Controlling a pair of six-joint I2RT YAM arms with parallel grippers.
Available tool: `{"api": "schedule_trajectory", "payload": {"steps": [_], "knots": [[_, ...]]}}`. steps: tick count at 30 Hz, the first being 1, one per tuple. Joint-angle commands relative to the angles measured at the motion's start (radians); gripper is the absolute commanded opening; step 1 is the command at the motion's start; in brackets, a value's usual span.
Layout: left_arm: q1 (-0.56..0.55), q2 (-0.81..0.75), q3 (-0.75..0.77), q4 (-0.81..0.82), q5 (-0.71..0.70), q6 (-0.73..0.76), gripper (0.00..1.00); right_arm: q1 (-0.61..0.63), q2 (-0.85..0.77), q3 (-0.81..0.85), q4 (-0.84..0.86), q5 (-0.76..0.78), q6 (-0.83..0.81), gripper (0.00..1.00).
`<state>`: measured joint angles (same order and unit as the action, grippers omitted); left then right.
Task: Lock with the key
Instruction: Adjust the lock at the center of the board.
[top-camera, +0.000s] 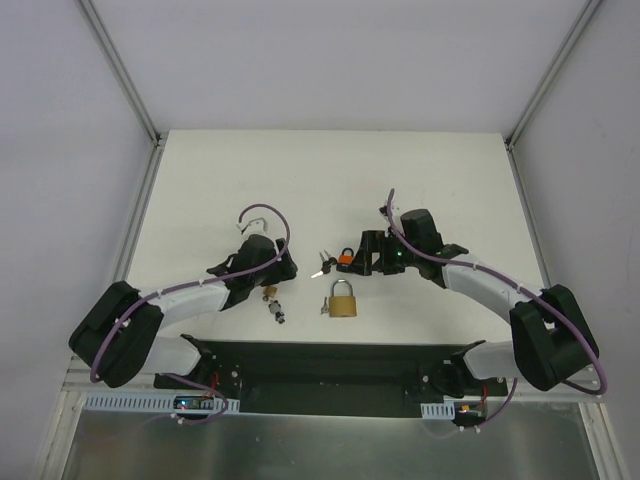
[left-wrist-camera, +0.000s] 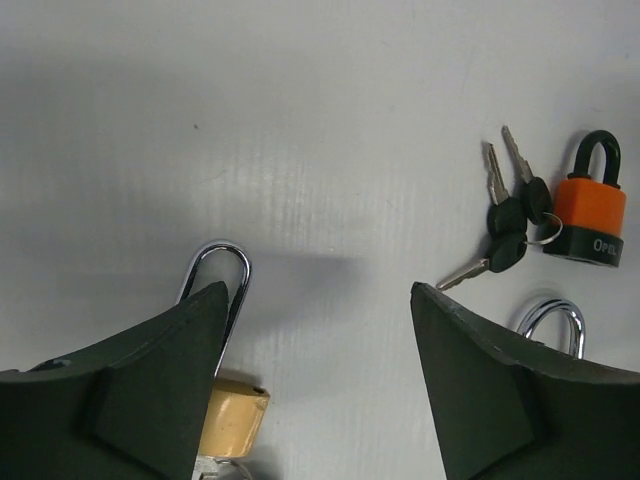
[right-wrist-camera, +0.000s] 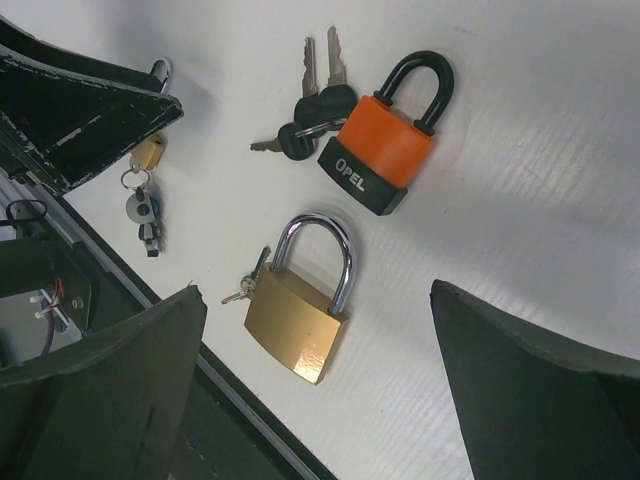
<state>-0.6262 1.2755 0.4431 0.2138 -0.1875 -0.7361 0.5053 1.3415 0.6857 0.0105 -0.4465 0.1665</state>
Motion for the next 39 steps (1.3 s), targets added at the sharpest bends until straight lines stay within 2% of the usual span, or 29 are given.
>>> {"api": "schedule_trajectory", "payload": {"steps": [1,3,6,16,19,20,22,29,30,39], "knots": [[0.010,0.059,0.058,-0.001,0.121,0.096,0.75,-0.005,0.005,0.031,-0.001,-0.001,-0.021,0.97],[0.010,0.056,0.069,-0.027,0.120,0.113,0.80,-0.005,0.005,0.031,-0.003,0.002,-0.022,0.97],[0.008,0.016,0.078,-0.069,0.108,0.141,0.81,-0.005,0.005,0.029,-0.004,0.003,-0.021,0.97],[-0.001,-0.139,0.069,-0.209,0.082,0.211,0.76,-0.004,0.041,0.048,-0.003,-0.006,-0.024,0.97],[-0.007,-0.130,0.078,-0.269,0.082,0.227,0.72,-0.004,0.051,0.052,-0.001,-0.011,-0.022,0.97],[-0.012,-0.122,0.082,-0.301,0.063,0.227,0.64,-0.005,0.053,0.054,0.000,-0.011,-0.021,0.97],[-0.030,-0.105,0.091,-0.326,0.033,0.227,0.64,-0.005,0.056,0.054,0.000,-0.008,-0.019,0.96],[-0.044,-0.061,0.097,-0.346,0.057,0.237,0.62,-0.004,0.059,0.052,-0.001,-0.006,-0.019,0.97],[-0.044,-0.056,0.095,-0.347,0.056,0.239,0.58,-0.005,0.058,0.052,0.000,-0.006,-0.019,0.97],[-0.056,0.007,0.104,-0.359,0.036,0.250,0.46,-0.005,0.062,0.054,-0.001,-0.004,-0.019,0.96]]}}
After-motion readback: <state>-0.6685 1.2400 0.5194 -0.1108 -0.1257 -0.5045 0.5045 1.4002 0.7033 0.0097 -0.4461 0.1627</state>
